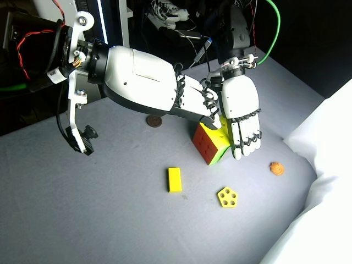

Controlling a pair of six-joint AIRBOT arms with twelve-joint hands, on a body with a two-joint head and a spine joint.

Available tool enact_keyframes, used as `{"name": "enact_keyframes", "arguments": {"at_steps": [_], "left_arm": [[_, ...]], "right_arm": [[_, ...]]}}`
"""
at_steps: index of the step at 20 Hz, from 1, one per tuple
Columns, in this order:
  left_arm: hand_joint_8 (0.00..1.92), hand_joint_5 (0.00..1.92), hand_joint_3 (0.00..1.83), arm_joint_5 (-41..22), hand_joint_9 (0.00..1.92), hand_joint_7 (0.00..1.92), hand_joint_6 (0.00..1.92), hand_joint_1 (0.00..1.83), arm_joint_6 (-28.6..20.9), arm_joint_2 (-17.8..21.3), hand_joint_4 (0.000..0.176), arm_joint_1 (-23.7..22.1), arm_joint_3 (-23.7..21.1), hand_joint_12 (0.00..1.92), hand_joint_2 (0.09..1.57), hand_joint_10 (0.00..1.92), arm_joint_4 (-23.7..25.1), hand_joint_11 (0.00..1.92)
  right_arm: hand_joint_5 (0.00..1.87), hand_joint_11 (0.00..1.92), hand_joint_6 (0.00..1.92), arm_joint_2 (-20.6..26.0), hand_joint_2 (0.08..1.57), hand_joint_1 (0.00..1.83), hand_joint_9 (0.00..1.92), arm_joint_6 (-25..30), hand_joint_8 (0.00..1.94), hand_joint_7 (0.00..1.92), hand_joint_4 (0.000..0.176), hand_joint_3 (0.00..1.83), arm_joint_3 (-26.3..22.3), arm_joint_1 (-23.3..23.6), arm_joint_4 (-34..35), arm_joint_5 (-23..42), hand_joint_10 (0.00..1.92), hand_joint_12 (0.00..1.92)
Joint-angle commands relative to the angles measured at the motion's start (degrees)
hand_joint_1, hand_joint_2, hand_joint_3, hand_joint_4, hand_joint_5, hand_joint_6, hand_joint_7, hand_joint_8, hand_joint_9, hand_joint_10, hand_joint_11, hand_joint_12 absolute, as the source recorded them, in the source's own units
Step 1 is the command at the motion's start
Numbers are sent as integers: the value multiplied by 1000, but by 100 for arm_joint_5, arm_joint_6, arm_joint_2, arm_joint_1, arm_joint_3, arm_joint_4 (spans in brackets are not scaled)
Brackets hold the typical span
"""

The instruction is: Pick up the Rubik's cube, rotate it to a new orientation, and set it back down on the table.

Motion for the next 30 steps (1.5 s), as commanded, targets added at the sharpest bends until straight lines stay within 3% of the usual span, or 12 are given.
{"name": "enact_keyframes", "arguments": {"at_steps": [1, 15, 16, 18, 19, 21, 22, 23, 25, 26, 29, 30], "left_arm": [[0, 0, 0, 39, 0, 0, 0, 991, 17, 18, 60, 35, 32, 0, 952, 0, 229, 0], [0, 0, 0, 28, 0, 0, 0, 991, -13, 106, 64, 79, 33, 0, 943, 0, 237, 0], [0, 0, 0, 28, 0, 0, 0, 1003, -27, 106, 60, 86, 31, 0, 936, 0, 237, 0], [0, 0, 21, 28, 0, 0, 0, 1048, -28, 106, 31, 88, 30, 0, 998, 0, 237, 0], [26, 59, 0, 28, 161, 118, 15, 1077, -28, 106, 12, 89, 30, 335, 1050, 13, 237, 0], [118, 216, 0, 27, 372, 346, 46, 1110, -27, 106, 0, 92, 30, 790, 1078, 108, 237, 0], [327, 302, 0, 26, 335, 353, 38, 1121, -27, 106, 0, 96, 30, 937, 1083, 382, 238, 0], [791, 356, 1, 20, 193, 192, 43, 1115, -27, 105, 0, 100, 30, 1081, 1094, 845, 239, 0], [1217, 446, 0, 20, 106, 54, 92, 1159, -27, 104, 0, 110, 30, 1293, 1056, 1244, 248, 0], [1255, 444, 0, 20, 122, 73, 205, 1181, -27, 103, 0, 119, 28, 1343, 1065, 1272, 253, 0], [1335, 320, 3, 20, 267, 257, 1119, 1175, -27, 105, 0, 118, 4, 1568, 1053, 1378, 253, 71], [1382, 346, 5, 20, 270, 275, 1237, 1164, -27, 105, 0, 101, -3, 1653, 1065, 1457, 252, 87]], "right_arm": [[51, 0, 1, 30, 1255, 433, 171, -9, 2, 171, 0, 1, -14, 53, 206, 426, 11, 256], [74, 0, 12, 35, 1247, 462, 195, -20, 2, 200, 0, 0, -14, 45, 206, 436, 8, 370], [76, 0, 12, 35, 1246, 465, 186, -20, 0, 196, 0, 0, -14, 43, 206, 443, 4, 369], [52, 0, 1, 35, 1262, 422, 177, -23, 1, 171, 0, 3, -14, 42, 206, 446, 2, 328], [55, 0, 2, 35, 1257, 439, 145, -26, 1, 171, 0, 1, -14, 42, 206, 446, 0, 283], [75, 0, 10, 35, 1251, 458, 150, -27, 3, 179, 0, 0, -14, 41, 206, 446, 5, 274], [86, 0, 11, 35, 1245, 472, 160, -29, 3, 186, 0, 0, -14, 41, 206, 446, 7, 318], [77, 0, 6, 35, 1248, 478, 175, -31, 0, 180, 0, 0, -14, 41, 206, 446, 13, 328], [68, 0, 1, 35, 1246, 490, 177, -33, 0, 177, 0, 0, -14, 41, 206, 446, 10, 365], [56, 0, 0, 35, 1250, 469, 169, -33, 0, 174, 0, 0, -14, 41, 206, 446, 6, 367], [88, 0, 13, 35, 1240, 491, 201, -33, 10, 206, 0, 0, -21, 36, 206, 447, 17, 357], [90, 0, 13, 34, 1242, 491, 201, -32, 12, 212, 0, 0, -29, 36, 206, 446, 16, 355]]}}
